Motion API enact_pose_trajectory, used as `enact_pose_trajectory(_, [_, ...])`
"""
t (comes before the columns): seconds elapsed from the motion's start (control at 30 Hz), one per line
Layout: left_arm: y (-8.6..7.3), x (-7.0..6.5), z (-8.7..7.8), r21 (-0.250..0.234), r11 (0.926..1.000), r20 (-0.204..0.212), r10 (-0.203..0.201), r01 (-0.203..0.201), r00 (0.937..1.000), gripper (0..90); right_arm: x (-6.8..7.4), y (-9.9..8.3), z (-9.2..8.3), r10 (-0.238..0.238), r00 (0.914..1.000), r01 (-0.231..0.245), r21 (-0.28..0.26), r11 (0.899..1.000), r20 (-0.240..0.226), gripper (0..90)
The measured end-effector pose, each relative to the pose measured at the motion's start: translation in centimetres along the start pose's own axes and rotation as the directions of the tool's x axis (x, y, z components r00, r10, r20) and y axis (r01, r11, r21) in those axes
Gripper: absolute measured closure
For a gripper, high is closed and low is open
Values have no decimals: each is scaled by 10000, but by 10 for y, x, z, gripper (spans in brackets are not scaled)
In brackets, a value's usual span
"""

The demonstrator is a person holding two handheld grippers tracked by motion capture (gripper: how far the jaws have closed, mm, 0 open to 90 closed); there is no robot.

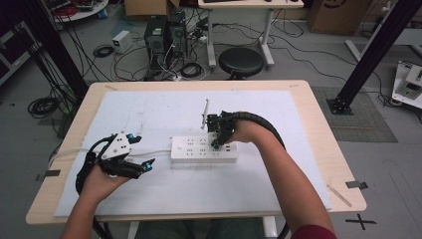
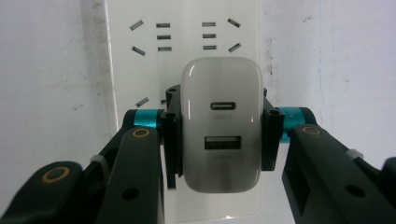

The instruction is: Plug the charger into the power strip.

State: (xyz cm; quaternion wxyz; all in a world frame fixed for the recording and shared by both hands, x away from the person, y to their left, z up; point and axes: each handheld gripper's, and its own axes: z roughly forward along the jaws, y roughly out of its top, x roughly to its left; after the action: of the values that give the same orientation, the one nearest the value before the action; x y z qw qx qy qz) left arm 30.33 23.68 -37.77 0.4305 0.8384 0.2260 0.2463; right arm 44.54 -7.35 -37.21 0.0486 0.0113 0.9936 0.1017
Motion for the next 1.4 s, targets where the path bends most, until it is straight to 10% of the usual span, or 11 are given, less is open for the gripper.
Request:
enact_pose_trajectory(0.47, [4,1,4,-17,10000,69,-12,12,10000,161,-5,1,1,481,9985,-478,110,9988,-265,561])
enact_pose_trajectory(0.67, [5,3,4,-164,9999,111,16,-15,9999,161,-2,-16,-23,1598,9867,-1623,-1772,9707,-287,336])
enact_pose_trajectory(1.03, [5,12,3,-916,9957,330,-87,117,9994,161,36,-77,-42,3610,9299,-3515,-4582,8164,-701,221])
enact_pose_trajectory(1.4, [1,18,7,-1574,9866,577,-351,438,9977,161,80,-134,-41,4984,8597,-4365,-6677,6030,-1119,204])
